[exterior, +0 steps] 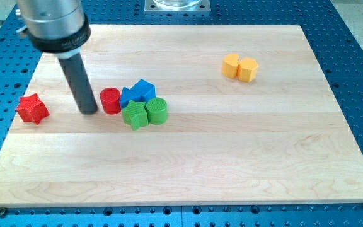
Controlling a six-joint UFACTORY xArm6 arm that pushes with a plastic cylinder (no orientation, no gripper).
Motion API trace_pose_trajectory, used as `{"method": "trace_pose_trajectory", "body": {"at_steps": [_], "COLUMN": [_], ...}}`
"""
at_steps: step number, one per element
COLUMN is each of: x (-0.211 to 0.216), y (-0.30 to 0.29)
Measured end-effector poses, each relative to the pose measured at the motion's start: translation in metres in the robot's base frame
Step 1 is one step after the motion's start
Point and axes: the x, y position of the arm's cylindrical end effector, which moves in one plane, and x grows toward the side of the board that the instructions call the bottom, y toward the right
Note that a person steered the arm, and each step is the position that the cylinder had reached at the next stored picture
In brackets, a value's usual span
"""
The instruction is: Move the red circle above the cube
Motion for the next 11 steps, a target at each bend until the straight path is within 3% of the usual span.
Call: {"method": "trace_pose_trajectory", "body": {"at_steps": [1, 3, 4, 6, 9, 10, 11], "x": [0.017, -0.015, -0.01, -0.067, -0.172, -0.175, -0.153], "y": [0.025, 0.062, 0.015, 0.07, 0.1, 0.143, 0.105]}}
